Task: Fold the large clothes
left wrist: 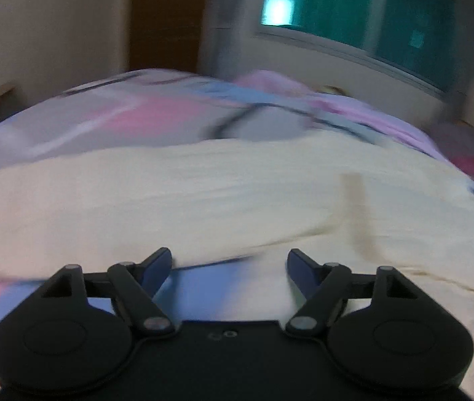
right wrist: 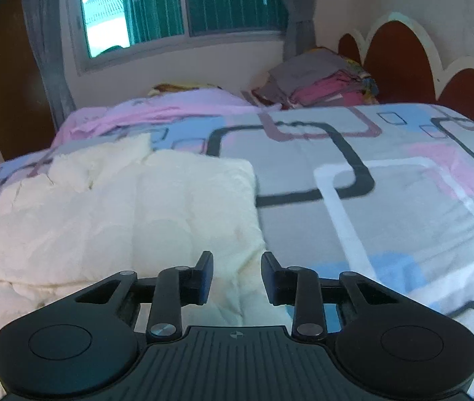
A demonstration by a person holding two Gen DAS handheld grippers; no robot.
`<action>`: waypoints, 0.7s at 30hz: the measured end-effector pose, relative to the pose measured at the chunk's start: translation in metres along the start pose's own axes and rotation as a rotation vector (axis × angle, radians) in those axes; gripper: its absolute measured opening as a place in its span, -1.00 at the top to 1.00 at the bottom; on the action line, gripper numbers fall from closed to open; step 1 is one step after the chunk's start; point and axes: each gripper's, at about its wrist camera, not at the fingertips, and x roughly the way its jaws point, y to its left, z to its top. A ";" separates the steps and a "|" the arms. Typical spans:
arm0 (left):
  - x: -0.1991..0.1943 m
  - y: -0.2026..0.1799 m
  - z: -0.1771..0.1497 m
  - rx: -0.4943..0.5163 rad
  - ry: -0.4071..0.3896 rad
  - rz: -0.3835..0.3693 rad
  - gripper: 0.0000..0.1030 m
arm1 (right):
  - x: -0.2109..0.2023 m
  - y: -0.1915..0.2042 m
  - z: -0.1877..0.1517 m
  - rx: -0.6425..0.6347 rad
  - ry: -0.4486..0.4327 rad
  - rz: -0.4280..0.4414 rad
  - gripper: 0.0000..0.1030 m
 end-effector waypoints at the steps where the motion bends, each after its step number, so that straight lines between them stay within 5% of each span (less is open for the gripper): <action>1: -0.006 0.021 -0.003 -0.027 0.002 0.037 -0.42 | -0.001 -0.001 -0.002 0.001 0.006 -0.003 0.36; 7: -0.031 0.129 -0.020 -0.285 0.035 0.170 -0.26 | 0.005 0.003 -0.011 0.020 0.052 -0.014 0.36; 17: -0.008 0.198 -0.004 -0.654 -0.058 0.030 -0.15 | 0.010 0.044 0.002 -0.001 0.032 0.032 0.36; 18: -0.002 0.200 -0.002 -0.680 -0.069 0.004 -0.06 | 0.010 0.045 0.003 0.009 0.030 0.038 0.36; 19: 0.002 0.201 -0.001 -0.688 -0.062 0.002 0.20 | 0.010 0.046 0.004 0.017 0.031 0.045 0.36; 20: 0.006 0.199 0.002 -0.676 -0.053 0.003 0.69 | 0.011 0.046 0.004 0.019 0.035 0.047 0.36; 21: 0.007 0.195 0.005 -0.656 -0.055 -0.007 0.86 | 0.012 0.047 0.005 0.018 0.036 0.044 0.36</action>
